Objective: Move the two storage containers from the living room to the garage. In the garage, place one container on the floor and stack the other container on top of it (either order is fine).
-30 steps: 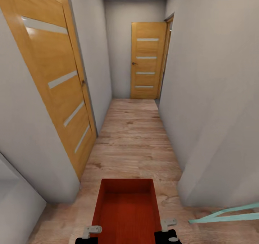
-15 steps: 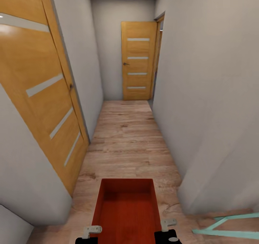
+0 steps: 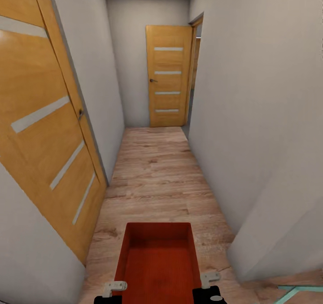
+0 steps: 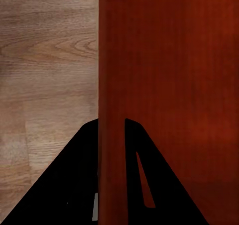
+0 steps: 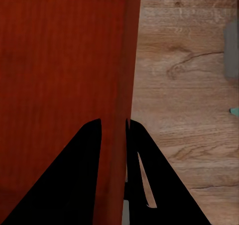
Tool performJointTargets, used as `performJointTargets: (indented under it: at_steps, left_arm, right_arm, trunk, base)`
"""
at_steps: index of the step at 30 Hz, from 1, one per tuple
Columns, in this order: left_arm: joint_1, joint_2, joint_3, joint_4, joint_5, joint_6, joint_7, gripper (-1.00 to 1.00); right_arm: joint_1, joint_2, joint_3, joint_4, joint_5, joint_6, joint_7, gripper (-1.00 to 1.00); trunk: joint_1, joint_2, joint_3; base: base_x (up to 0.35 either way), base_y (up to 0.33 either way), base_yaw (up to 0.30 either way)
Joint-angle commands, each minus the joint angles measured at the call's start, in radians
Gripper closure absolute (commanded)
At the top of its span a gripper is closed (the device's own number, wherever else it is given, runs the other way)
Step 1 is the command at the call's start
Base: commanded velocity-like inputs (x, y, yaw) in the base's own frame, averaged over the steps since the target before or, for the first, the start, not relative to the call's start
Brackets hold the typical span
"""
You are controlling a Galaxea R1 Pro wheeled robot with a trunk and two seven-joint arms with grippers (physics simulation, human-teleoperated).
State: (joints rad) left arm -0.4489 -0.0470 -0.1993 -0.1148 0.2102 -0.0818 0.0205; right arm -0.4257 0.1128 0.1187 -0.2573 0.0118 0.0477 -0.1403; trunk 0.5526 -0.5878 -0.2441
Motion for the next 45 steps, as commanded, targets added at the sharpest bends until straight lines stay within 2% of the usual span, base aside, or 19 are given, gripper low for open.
performJointTargets:
  at_steps: [1,9,45]
  left_arm:
    - [-0.001,-0.002,-0.043,0.003,0.012,-0.003,-0.002,1.00]
    - [-0.001,-0.002,-0.043,0.003,0.012,-0.003,-0.002,1.00]
    - [-0.001,-0.002,-0.043,0.003,0.012,-0.004,-0.002,1.00]
  right_arm:
    - [-0.001,0.001,0.021,-0.003,-0.004,0.004,0.001,1.00]
    - [-0.001,0.001,0.021,-0.003,-0.004,0.004,0.001,1.00]
    - [-0.001,0.001,0.021,-0.003,-0.004,0.004,0.001,1.00]
  trunk:
    - [0.001,-0.001,-0.001]
    - [0.001,-0.001,-0.001]
    - [0.001,-0.001,-0.001]
  base:
    - [0.324,0.139,-0.230]
    - [0.324,0.137,-0.159]
    - [0.324,0.114,-0.033]
